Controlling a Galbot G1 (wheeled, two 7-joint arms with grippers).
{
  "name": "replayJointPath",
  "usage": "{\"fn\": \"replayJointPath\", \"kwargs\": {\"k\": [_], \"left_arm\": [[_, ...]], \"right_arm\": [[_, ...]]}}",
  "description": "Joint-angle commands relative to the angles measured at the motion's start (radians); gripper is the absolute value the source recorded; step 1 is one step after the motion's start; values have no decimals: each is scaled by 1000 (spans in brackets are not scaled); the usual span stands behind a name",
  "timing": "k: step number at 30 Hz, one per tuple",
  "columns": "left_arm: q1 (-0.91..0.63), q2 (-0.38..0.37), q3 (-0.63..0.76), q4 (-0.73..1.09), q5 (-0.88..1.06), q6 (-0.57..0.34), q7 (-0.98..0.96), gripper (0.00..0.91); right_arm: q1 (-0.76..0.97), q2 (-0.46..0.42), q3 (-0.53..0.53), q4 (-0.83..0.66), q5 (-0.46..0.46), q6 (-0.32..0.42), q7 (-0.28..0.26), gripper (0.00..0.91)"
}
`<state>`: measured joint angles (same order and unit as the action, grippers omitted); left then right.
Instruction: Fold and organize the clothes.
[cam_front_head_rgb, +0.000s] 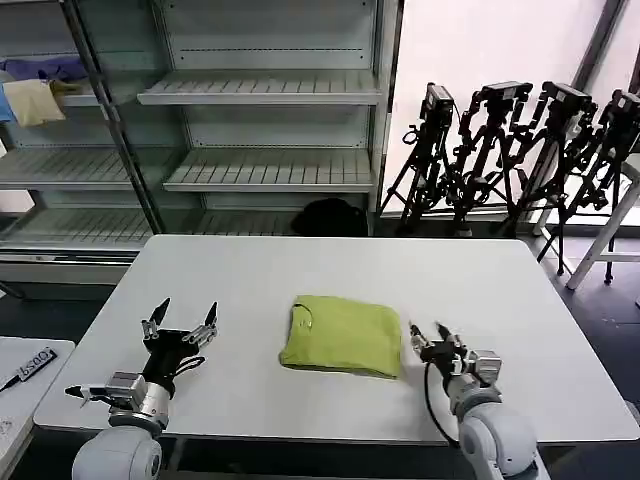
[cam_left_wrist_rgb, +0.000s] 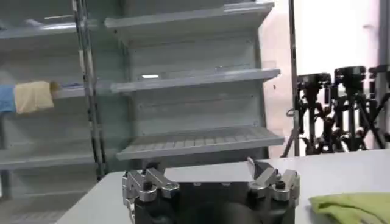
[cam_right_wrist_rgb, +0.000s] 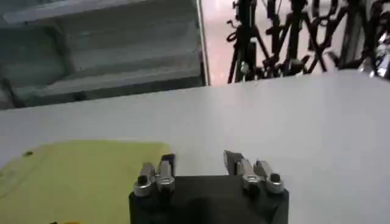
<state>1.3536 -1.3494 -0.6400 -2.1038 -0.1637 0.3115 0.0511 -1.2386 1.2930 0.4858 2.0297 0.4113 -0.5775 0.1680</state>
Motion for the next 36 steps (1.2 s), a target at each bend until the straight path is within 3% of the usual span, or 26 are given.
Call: {"fn": "replayJointPath", "kwargs": {"k": [1,3,5,12,18,21,29,36], "left_arm": [[-17,16,10,51,-79,-21,29,907],[-19,22,9,66,-85,-40,38,907],[-20,30,7,75,-98,-55,48,907],[-22,29,8,75,-111,-51,50,907],[-18,30,2,60,-114,-34,45,907],[-14,30,1,59,-113,-33,41,907],[-9,26,2,52,-123,-13,17,907],[-3,26,1,43,-144,-6,-15,907]], "right_arm": [[-45,-70,266,17,-356,69,-184,907],[-53,-96,298,-10,-388,115,-230,907],[-65,-127,329,-50,-406,218,-283,907],[-44,-104,304,-67,-315,155,-244,907],[-36,-100,287,-71,-308,142,-244,907],[-42,-99,286,-47,-253,108,-244,907],[-43,-96,269,-31,-256,95,-243,907],[-58,-98,269,-15,-273,128,-251,907]]}}
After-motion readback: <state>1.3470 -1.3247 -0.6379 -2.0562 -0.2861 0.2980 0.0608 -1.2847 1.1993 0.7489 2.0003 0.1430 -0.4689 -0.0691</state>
